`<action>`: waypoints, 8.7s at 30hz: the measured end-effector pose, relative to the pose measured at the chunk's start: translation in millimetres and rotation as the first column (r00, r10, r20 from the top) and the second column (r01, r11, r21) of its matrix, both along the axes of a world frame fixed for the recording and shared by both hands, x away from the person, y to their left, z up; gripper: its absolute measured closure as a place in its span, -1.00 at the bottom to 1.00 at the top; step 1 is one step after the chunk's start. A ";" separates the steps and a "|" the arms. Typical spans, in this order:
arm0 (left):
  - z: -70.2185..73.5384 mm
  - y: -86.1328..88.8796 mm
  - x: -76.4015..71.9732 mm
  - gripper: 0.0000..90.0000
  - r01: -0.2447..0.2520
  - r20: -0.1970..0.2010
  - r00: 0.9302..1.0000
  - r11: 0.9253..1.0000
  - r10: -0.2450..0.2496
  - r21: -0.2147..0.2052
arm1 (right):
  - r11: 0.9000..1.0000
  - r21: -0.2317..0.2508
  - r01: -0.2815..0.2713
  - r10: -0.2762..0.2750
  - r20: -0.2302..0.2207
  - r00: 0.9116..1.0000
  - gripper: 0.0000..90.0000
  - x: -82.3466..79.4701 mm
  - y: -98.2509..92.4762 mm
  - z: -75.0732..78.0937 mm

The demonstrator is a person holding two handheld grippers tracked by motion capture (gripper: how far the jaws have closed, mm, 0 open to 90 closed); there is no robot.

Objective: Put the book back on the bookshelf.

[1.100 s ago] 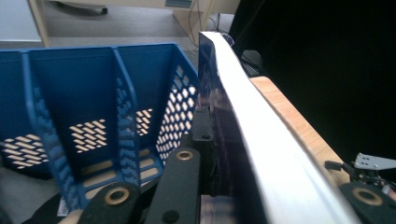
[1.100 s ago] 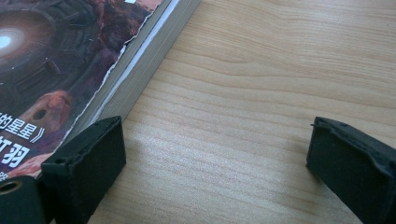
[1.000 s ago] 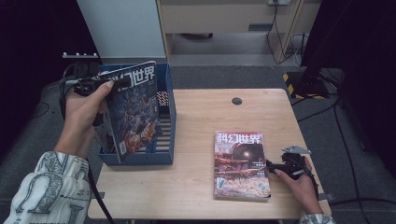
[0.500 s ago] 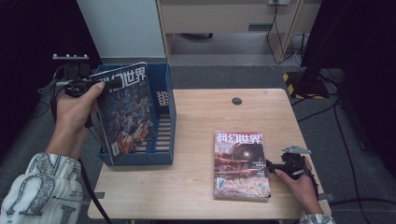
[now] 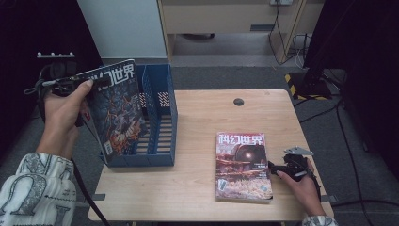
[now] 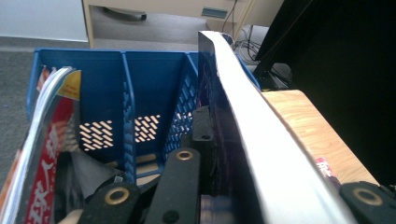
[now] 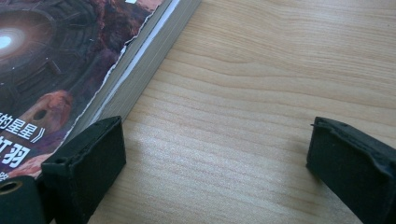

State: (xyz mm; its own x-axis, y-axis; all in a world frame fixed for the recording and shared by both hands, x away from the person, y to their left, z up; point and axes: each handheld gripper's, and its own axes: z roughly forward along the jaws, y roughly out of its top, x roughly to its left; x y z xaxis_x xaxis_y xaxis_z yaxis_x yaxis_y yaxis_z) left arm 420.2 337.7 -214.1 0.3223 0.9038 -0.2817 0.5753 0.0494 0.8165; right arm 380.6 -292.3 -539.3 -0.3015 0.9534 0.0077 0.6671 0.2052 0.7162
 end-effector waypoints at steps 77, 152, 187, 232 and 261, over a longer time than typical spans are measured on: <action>-93.6 -25.2 41.0 0.82 -0.107 0.189 0.976 0.994 0.110 -0.023 | 1.000 -0.002 0.003 -0.003 -0.002 1.000 -0.89 -1.5 2.3 0.2; -105.0 -0.2 19.9 0.58 -0.104 -0.011 0.994 0.992 0.105 0.075 | 1.000 -0.005 -0.001 0.001 -0.003 1.000 -0.89 -1.6 2.1 0.2; -90.7 -6.9 34.6 0.83 -0.137 0.016 0.991 0.986 0.136 0.093 | 1.000 -0.001 0.001 -0.001 -0.002 1.000 -0.89 -1.4 2.2 0.2; -112.9 -8.5 53.6 0.82 -0.196 0.057 0.979 0.980 0.194 0.042 | 1.000 -0.004 0.003 -0.003 -0.003 1.000 -0.89 -2.3 2.4 0.4; -110.6 -5.2 49.2 0.53 -0.155 0.019 0.988 0.984 0.154 0.090 | 1.000 -0.003 0.004 -0.004 -0.003 1.000 -0.89 -2.3 2.5 0.4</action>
State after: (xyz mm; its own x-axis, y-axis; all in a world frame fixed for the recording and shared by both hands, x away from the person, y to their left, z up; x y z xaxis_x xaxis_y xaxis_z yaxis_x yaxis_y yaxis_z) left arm 469.4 332.5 -324.7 0.1800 0.9646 -0.1926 0.5567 0.0615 0.8284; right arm 378.3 -289.9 -538.9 -0.2978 0.9546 0.0053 0.6698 0.2050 0.7137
